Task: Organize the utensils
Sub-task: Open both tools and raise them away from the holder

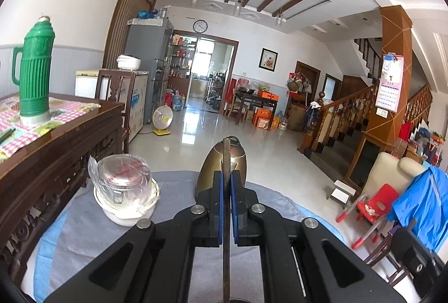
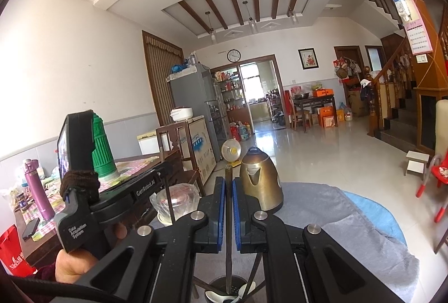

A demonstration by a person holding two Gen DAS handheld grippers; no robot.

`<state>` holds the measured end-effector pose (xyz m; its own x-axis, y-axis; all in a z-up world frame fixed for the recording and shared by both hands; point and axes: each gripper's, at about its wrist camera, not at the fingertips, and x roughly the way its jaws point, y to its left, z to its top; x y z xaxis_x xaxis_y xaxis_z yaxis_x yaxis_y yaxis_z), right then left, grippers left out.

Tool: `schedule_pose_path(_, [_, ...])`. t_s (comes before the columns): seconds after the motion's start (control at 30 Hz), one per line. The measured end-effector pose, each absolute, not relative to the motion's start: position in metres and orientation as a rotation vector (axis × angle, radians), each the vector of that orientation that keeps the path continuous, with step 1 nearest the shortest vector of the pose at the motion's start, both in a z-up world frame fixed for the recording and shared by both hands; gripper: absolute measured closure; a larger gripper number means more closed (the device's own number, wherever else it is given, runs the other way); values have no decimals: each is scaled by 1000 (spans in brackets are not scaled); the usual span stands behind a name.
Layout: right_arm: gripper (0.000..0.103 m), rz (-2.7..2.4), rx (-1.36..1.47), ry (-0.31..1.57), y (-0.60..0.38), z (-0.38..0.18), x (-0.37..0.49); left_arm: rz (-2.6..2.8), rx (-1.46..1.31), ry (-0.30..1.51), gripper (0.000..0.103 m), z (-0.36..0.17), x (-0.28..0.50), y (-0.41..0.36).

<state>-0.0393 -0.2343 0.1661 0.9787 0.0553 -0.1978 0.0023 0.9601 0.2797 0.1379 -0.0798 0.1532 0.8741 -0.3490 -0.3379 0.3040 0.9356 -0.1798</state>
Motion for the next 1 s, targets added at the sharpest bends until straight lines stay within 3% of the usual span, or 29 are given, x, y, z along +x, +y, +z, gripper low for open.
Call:
schedule_pose_path(0.53, [98, 23, 282, 288, -232, 134, -43, -273, -120, 309, 98, 134, 139, -96])
schedule_pose_path(1.0, [98, 36, 299, 344, -225, 118, -47, -236, -137, 367, 98, 99, 138, -90])
